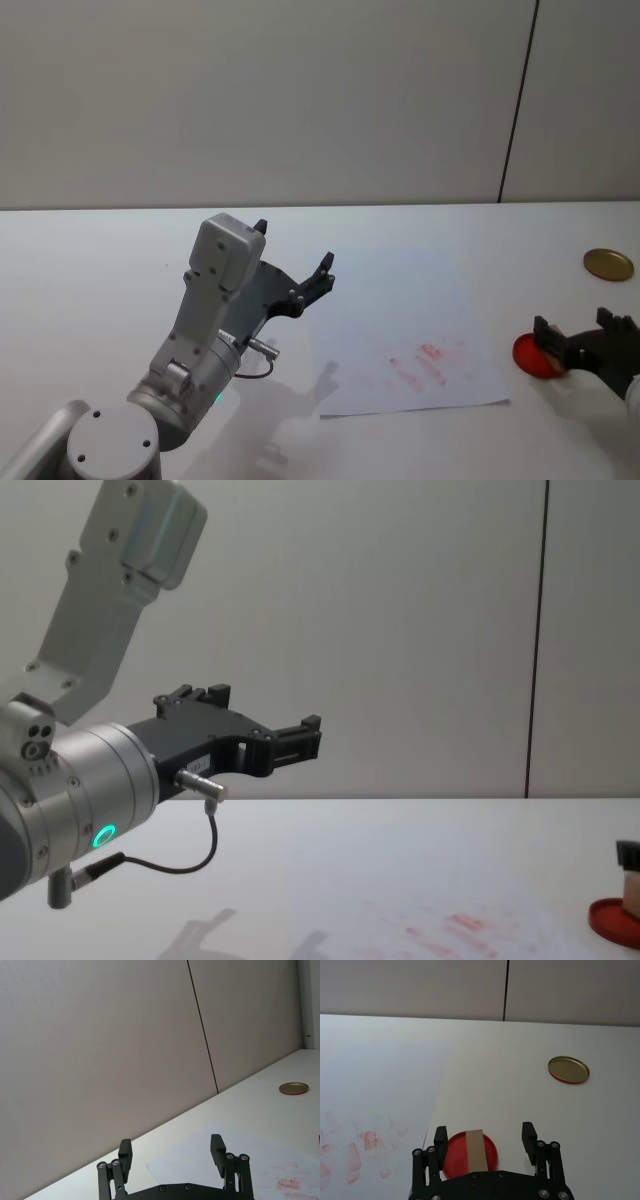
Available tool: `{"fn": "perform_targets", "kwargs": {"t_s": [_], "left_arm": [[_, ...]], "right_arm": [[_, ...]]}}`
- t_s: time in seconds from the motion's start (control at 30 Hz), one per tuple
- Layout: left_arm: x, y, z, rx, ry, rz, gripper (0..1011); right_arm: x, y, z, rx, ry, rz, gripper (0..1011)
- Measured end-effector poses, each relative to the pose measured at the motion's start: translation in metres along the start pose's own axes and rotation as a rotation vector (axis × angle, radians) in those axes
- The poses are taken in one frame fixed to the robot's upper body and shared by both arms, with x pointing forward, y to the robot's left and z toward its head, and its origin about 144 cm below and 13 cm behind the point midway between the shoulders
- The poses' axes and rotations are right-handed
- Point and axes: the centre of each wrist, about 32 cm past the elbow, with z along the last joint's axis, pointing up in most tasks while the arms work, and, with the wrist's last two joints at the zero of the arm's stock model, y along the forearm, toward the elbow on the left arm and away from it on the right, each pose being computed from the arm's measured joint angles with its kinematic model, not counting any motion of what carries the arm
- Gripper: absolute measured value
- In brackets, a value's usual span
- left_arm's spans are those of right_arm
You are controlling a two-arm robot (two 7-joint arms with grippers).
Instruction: Use the one hand to pick up the stamp and affix it onto the A4 paper.
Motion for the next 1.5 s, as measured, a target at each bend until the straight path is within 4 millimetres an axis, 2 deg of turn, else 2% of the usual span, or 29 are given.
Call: {"fn": "perform_targets", "kwargs": {"t_s": [0.1,0.13,0.3,0.43,0.6,0.77,0.87,1.5], "left_arm": [[0.000,0.000,0.000,0.000,0.000,0.000,993],[0.000,0.000,0.000,0.000,0.000,0.000,993],[0.000,0.000,0.000,0.000,0.000,0.000,993],[0.000,0.000,0.000,0.000,0.000,0.000,993],[0.000,0.000,0.000,0.000,0.000,0.000,993],[0.000,0.000,0.000,0.000,0.000,0.000,993],[0.000,0.000,0.000,0.000,0.000,0.000,993],[0.000,0.000,0.000,0.000,0.000,0.000,993]], "right_arm": [[0.001,0.003,-0.002,-0.015,-0.006,0.004,902],[0.001,0.004,-0.002,-0.019,-0.008,0.006,846],[0.001,0.008,-0.004,-0.035,-0.020,0.015,719],[0.001,0.012,-0.006,-0.045,-0.031,0.026,561],[0.001,0.015,-0.007,-0.053,-0.039,0.033,445],[0.001,0.018,-0.008,-0.058,-0.046,0.037,248],[0.001,0.019,-0.008,-0.060,-0.047,0.037,213],[0.002,0.026,-0.008,-0.061,-0.048,0.029,213]]}}
